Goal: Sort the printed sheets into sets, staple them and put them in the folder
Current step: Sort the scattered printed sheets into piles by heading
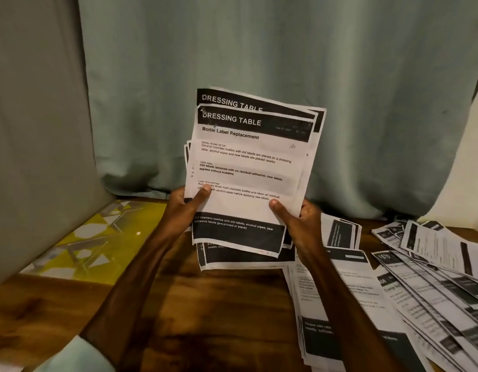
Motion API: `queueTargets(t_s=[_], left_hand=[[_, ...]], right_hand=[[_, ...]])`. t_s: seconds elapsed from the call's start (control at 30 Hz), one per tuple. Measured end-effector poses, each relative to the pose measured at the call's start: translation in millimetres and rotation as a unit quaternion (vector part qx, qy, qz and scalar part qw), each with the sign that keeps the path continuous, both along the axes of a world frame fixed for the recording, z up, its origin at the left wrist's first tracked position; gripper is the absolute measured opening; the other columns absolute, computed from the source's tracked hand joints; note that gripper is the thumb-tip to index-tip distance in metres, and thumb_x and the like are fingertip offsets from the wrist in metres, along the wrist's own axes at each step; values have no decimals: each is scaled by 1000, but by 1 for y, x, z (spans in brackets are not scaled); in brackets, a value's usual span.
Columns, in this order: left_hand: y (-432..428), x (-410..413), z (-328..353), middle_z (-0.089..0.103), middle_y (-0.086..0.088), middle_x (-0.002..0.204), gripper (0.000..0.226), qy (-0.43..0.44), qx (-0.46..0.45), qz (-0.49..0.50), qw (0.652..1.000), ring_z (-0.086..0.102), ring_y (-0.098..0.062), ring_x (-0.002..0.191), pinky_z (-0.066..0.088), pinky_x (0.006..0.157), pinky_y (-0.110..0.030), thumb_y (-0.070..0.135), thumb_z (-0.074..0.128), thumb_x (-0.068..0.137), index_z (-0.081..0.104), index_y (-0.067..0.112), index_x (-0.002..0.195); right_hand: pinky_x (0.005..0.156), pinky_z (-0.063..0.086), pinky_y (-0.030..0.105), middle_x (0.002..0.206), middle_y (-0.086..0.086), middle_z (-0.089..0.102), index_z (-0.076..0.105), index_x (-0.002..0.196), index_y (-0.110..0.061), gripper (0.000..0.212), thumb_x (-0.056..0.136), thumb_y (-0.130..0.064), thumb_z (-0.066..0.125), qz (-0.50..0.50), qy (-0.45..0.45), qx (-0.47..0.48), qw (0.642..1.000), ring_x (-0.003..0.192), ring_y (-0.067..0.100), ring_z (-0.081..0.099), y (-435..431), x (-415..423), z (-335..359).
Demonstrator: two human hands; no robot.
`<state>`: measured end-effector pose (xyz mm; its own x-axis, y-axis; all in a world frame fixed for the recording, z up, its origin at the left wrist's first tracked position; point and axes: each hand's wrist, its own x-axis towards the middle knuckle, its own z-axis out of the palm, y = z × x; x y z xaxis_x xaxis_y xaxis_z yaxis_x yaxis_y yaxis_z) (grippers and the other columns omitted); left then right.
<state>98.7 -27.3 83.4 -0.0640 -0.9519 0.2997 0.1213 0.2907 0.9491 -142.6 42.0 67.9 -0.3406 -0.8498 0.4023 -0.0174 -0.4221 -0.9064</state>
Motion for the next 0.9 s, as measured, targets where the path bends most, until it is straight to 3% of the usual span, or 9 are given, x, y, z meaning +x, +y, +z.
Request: queueTargets(t_s=[0.1,0.23,0.4,0.5,0.57,0.7,0.8,0.9], left_hand=[[0,8,-11,79,2,102,19,4,7,-20,1000,76,-16,91,63,72,-32,31,70,93,69,23,110],[0,14,-36,78,-2,109,28,-11,17,-26,999,75,-24,99,60,85,-45,34,71,91,70,20,115],[1,7,-47,78,0,106,22,-39,-5,-10,999,76,-20,95,63,76,-31,28,65,99,69,15,116],[-6,6,-35,79,7,95,16,-35,-17,10,999,77,-14,88,60,68,-23,24,65,99,71,15,111],[-11,8,-25,79,6,93,15,-29,-10,5,1000,77,-15,86,61,68,-25,23,66,98,71,15,110],[-18,10,-39,79,-7,101,23,-29,20,32,999,77,-23,89,64,76,-37,21,79,88,74,8,107],[-17,8,-75,78,-15,97,24,-33,62,44,997,77,-32,87,62,80,-43,18,83,84,76,2,100],[-14,1,-104,77,-19,102,22,-38,114,14,993,76,-32,85,64,78,-42,14,73,93,74,-2,107]], right_hand=[[75,62,30,105,-4,77,67,116,-19,29,89,-15,75,9,15,2,1000,96,16,75,-4,3,-9],[67,58,20,102,-11,75,64,116,-23,27,91,-15,72,14,22,24,999,93,6,74,-9,8,-30],[69,57,16,108,-11,72,63,121,-20,29,93,-19,70,-8,50,27,998,93,0,72,-18,13,-35],[79,61,27,114,-2,74,66,121,-17,29,92,-18,72,-21,63,25,997,98,8,73,-27,9,-25],[81,61,34,115,-1,74,67,120,-17,30,91,-19,73,-8,48,48,998,99,14,73,-29,5,-16],[63,57,18,107,-10,74,65,120,-26,27,94,-26,71,33,39,122,991,89,8,74,-16,-6,-25],[76,60,31,113,-4,73,63,122,-30,29,95,-37,68,28,54,178,982,97,15,72,-2,-15,-54],[74,59,35,111,0,72,61,116,-31,20,97,-35,65,18,16,213,977,98,21,70,11,-24,-76]])
